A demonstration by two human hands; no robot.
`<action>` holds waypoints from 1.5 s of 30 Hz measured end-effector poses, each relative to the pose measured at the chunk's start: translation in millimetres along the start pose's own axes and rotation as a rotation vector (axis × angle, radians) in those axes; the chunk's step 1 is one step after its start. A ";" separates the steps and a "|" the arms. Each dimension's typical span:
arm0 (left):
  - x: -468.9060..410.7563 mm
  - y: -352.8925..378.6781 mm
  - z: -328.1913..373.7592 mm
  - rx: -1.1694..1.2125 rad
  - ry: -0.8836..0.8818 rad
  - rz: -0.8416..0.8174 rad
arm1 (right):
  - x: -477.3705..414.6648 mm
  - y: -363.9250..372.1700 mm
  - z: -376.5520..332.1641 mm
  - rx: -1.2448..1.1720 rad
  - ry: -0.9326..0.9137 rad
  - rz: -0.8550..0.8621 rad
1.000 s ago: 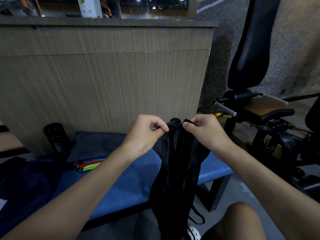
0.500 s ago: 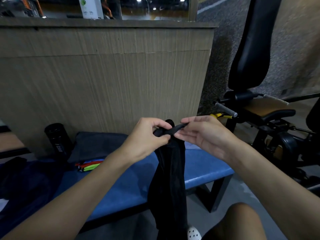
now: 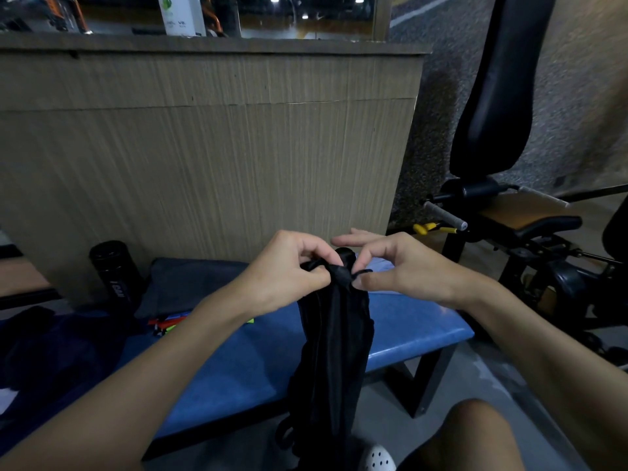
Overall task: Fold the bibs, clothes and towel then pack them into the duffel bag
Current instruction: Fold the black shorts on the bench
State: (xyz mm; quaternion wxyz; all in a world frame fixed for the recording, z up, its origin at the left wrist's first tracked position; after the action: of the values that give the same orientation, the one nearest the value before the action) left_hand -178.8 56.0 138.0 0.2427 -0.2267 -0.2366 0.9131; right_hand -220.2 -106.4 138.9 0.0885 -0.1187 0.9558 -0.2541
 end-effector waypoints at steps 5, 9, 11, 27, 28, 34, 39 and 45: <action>0.0 -2.3 -3.1 0.018 0.006 -0.013 | -1.6 -3.8 -0.9 0.042 -0.033 0.048; 1.9 -4.2 -4.9 -0.016 0.030 -0.023 | -4.1 -3.7 1.9 0.016 -0.020 0.095; 2.7 -5.2 -8.7 -0.014 0.024 -0.019 | -4.7 -5.6 4.0 -0.024 -0.019 0.170; 1.1 -15.8 -19.1 0.014 0.032 0.155 | -3.9 -30.4 1.2 -0.051 -0.069 0.336; 0.5 -17.6 -18.2 0.047 0.019 0.174 | -3.7 -32.6 1.6 -0.013 -0.078 0.335; -2.7 -18.3 -14.4 0.177 -0.026 0.253 | 0.1 -37.5 -1.0 0.103 -0.110 0.359; -3.7 -22.9 -10.7 0.279 -0.017 0.292 | 0.8 -38.5 -1.3 0.090 -0.154 0.361; -1.1 -28.9 -7.4 0.303 -0.001 0.290 | 0.7 -36.5 -6.7 0.074 -0.166 0.288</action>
State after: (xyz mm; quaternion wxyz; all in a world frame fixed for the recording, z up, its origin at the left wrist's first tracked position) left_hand -164.4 80.0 148.2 0.1400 -0.2189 -0.0616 0.9637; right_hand -215.8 -134.2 163.0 0.2071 0.0022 0.9423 -0.2629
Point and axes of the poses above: each hand's wrist, its own x-axis away from the middle knuckle, its own y-axis out of the palm, z = x × y, the point moved 5 cm from there along -x, towards the middle knuckle, and after that the axes turned 3 degrees about -x, right-handed, at the moved point
